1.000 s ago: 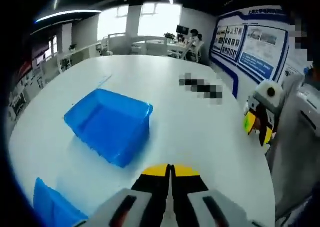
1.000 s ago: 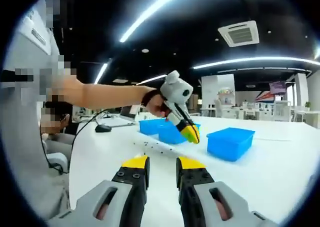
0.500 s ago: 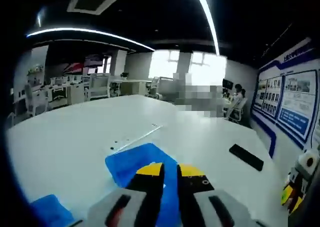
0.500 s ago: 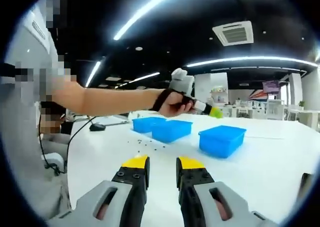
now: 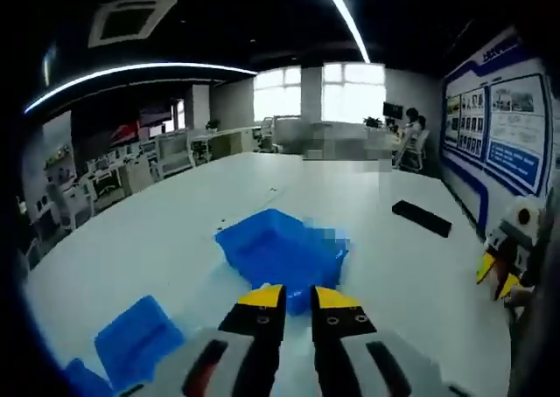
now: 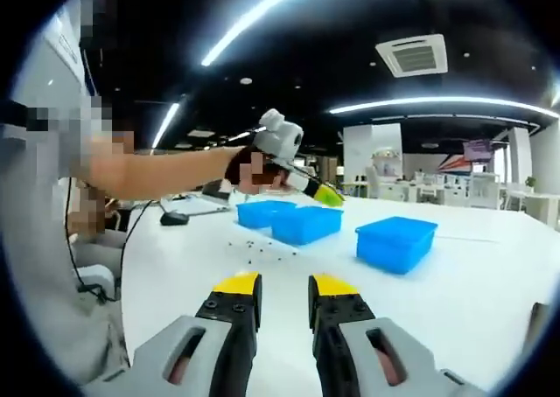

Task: Pick up the resistors one by one and place each resistor into its matching bin, sorting the parts by color and model until every resistor is separated into the correct bin for its type

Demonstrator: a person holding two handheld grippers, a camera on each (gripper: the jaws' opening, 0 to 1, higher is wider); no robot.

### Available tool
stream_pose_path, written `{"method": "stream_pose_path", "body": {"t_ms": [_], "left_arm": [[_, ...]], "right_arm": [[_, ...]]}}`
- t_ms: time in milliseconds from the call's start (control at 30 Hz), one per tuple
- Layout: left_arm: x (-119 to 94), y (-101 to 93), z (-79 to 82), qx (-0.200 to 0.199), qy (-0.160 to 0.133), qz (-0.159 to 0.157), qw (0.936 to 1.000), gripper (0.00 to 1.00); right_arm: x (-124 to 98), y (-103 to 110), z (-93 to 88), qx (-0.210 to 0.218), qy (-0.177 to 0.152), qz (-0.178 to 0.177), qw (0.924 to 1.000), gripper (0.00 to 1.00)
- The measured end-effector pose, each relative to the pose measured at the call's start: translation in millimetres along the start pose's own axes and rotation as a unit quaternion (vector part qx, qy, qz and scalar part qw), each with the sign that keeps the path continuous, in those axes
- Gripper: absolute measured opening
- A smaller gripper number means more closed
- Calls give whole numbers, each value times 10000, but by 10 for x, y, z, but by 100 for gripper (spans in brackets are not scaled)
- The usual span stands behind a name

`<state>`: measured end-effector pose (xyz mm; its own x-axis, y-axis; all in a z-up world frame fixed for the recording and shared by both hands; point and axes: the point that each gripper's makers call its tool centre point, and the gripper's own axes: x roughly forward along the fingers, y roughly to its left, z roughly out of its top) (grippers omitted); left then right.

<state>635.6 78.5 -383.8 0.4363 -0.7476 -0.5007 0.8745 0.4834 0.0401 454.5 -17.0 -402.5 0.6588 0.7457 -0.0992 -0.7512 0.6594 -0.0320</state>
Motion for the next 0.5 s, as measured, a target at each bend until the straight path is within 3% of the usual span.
{"method": "stream_pose_path", "body": {"t_ms": [67, 167, 233, 367, 500], "left_arm": [[-113, -4, -126, 146, 180, 44, 9997, 15], [-361, -2, -503, 557, 792, 190, 9951, 15], [-452, 21, -618, 822, 875, 224, 9925, 15], [-613, 74, -931, 710, 1360, 211, 9879, 15], [-706, -127, -1185, 927, 1818, -502, 9777, 15]], "right_arm": [[14, 27, -12, -31, 43, 17, 10000, 24], [44, 113, -43, -108, 105, 92, 9998, 24], [63, 151, -65, -103, 148, 135, 9997, 24], [76, 238, -84, -154, 212, 209, 9994, 24], [93, 271, -110, -177, 250, 245, 9992, 24]]}}
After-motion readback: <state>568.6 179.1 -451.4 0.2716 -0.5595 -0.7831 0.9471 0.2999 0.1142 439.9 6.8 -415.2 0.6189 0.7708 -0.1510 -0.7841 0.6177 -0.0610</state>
